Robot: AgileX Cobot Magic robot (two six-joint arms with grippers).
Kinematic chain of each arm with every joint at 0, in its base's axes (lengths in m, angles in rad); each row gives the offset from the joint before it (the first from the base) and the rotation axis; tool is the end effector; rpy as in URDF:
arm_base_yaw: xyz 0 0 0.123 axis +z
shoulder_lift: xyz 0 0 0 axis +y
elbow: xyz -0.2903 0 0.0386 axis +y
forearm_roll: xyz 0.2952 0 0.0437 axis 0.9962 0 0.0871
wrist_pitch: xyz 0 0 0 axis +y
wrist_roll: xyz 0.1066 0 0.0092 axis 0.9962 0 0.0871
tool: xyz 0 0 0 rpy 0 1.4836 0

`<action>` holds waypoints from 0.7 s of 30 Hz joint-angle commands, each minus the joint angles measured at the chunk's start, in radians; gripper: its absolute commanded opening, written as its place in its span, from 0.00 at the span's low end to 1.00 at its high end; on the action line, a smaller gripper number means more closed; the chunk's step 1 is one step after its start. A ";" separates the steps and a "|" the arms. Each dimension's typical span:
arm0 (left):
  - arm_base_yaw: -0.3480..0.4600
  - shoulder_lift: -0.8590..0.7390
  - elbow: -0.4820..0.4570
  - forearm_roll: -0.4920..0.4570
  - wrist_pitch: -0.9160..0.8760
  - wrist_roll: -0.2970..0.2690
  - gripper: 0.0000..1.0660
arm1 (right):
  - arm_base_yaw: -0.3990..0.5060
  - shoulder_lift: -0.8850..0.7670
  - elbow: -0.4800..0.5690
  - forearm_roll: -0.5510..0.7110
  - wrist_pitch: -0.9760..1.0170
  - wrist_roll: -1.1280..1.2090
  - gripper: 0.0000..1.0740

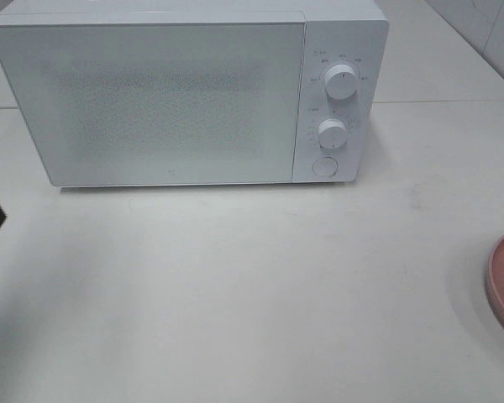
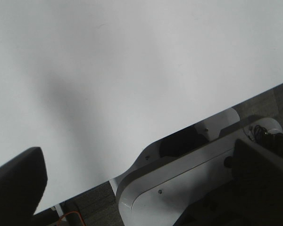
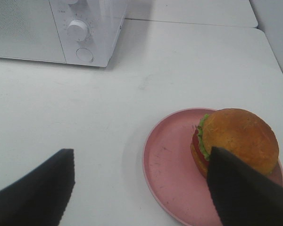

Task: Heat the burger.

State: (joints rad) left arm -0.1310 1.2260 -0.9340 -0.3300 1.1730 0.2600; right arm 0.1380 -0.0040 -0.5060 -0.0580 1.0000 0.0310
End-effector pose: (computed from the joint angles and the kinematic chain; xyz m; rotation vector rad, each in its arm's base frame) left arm 0.2486 -0.0650 0.2663 0.4213 2.8668 -0.4433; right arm 0.0444 0.0009 0.3008 -0.1046 1.9698 0.0417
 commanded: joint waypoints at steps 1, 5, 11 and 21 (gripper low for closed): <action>0.072 -0.067 0.047 0.008 0.027 0.004 0.96 | -0.006 -0.028 0.004 0.000 -0.006 0.004 0.70; 0.166 -0.187 0.107 0.012 0.027 -0.003 0.96 | -0.006 -0.028 0.004 0.000 -0.006 0.004 0.70; 0.184 -0.428 0.208 0.024 -0.043 -0.003 0.96 | -0.006 -0.028 0.004 0.000 -0.006 0.004 0.70; 0.184 -0.844 0.343 0.102 -0.142 -0.015 0.96 | -0.006 -0.028 0.004 0.000 -0.006 0.004 0.70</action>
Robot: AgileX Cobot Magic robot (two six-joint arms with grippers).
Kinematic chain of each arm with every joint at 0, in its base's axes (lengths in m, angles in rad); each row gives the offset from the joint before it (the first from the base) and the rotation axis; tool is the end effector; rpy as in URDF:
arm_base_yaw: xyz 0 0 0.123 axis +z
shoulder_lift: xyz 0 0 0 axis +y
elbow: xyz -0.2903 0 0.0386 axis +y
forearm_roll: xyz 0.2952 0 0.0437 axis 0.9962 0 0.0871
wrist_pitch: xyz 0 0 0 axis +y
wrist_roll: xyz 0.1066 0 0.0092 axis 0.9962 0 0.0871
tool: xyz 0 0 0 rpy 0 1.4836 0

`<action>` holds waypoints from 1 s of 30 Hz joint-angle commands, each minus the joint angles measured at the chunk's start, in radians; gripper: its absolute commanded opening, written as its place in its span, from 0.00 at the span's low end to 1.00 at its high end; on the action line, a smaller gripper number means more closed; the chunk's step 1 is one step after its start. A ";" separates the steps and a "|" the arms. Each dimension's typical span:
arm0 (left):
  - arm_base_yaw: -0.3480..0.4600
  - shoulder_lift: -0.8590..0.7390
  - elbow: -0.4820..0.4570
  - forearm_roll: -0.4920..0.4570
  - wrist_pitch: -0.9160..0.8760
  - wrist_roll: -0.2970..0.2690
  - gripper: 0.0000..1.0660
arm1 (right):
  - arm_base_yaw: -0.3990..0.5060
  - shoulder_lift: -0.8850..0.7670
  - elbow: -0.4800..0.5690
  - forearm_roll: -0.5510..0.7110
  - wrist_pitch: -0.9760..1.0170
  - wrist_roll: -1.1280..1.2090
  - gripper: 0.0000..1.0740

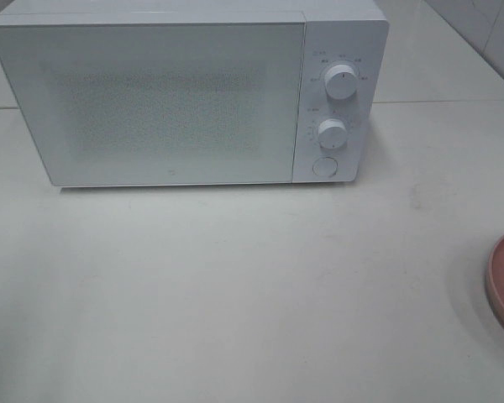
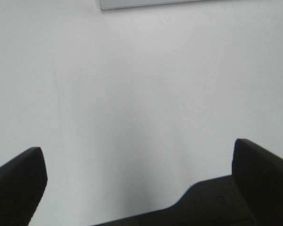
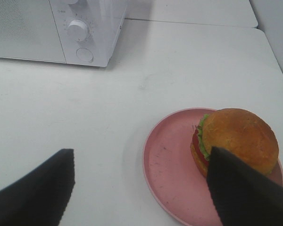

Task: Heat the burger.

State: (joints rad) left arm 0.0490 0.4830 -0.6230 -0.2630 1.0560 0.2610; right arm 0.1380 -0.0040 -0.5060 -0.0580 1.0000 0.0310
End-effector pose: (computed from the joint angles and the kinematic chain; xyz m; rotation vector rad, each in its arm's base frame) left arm 0.1196 -0.0184 0.3006 0.2024 2.3565 -0.1861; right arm 0.0444 0.0009 0.3008 -0.1046 1.9698 0.0417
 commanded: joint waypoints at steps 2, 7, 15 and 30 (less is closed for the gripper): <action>0.004 -0.232 0.079 0.081 -0.030 -0.093 0.96 | -0.006 -0.028 0.004 0.000 -0.006 0.004 0.70; 0.004 -0.393 0.088 0.201 -0.011 -0.244 0.96 | -0.006 -0.028 0.004 0.000 -0.006 0.004 0.70; 0.004 -0.501 0.108 0.205 0.014 -0.261 0.96 | -0.006 -0.027 0.004 0.000 -0.006 0.005 0.70; 0.000 -0.507 0.108 0.149 0.014 -0.200 0.96 | -0.006 -0.024 0.004 0.000 -0.006 0.005 0.70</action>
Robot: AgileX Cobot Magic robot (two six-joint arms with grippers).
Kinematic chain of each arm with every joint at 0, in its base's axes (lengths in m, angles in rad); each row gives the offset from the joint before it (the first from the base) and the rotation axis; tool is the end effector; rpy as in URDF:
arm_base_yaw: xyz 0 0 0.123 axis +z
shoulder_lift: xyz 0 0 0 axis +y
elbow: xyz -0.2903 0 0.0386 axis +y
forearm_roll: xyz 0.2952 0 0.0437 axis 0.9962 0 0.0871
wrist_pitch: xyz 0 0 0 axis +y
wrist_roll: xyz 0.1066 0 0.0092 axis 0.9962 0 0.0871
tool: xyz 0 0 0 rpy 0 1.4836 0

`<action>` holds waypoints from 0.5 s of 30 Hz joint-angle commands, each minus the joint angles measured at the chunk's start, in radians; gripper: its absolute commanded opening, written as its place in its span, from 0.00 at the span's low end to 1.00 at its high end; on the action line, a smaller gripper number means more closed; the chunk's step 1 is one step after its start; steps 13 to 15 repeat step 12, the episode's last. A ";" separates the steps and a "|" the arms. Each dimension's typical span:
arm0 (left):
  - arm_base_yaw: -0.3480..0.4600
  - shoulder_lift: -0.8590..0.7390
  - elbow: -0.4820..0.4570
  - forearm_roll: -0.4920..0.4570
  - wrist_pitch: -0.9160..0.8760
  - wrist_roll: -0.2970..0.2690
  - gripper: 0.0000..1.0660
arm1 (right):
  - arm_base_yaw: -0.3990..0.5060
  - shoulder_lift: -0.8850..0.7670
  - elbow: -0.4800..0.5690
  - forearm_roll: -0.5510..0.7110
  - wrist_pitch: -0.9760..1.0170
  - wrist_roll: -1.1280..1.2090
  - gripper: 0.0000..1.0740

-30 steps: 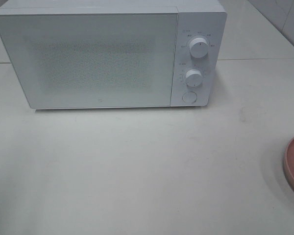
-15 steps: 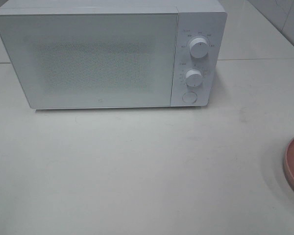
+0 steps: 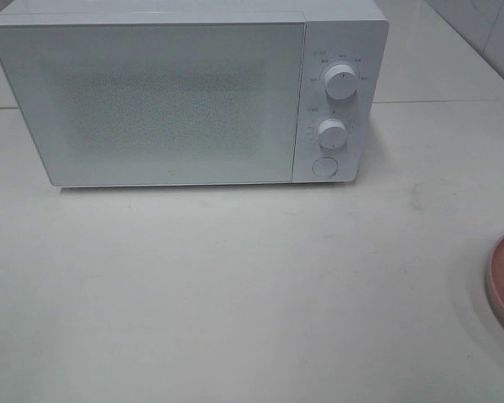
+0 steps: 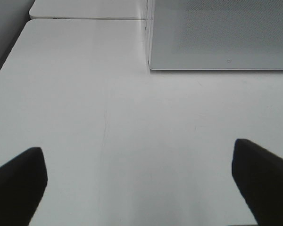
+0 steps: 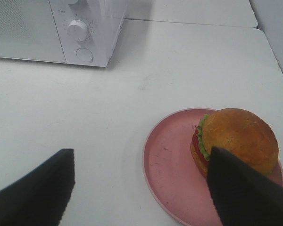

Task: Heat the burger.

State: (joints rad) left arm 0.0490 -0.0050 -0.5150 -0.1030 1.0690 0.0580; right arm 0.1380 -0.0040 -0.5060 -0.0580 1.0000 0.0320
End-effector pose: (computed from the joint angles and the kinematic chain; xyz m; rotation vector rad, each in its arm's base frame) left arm 0.0399 -0.0077 0.2974 0.0156 2.0287 -0.0555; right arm 0.0444 0.0009 0.3008 -0.1036 1.9698 0.0423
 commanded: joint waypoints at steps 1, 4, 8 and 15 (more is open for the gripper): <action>0.000 -0.019 0.000 -0.011 0.001 0.003 0.96 | -0.006 -0.024 0.004 0.000 -0.006 0.004 0.70; 0.000 -0.019 0.000 -0.011 0.001 0.003 0.96 | -0.006 -0.024 0.004 0.000 -0.006 0.004 0.70; 0.000 -0.019 0.000 -0.011 0.001 0.003 0.96 | -0.006 -0.024 0.004 0.000 -0.006 0.004 0.70; 0.000 -0.019 0.000 -0.011 0.001 0.003 0.96 | -0.006 -0.024 0.004 0.000 -0.006 0.004 0.70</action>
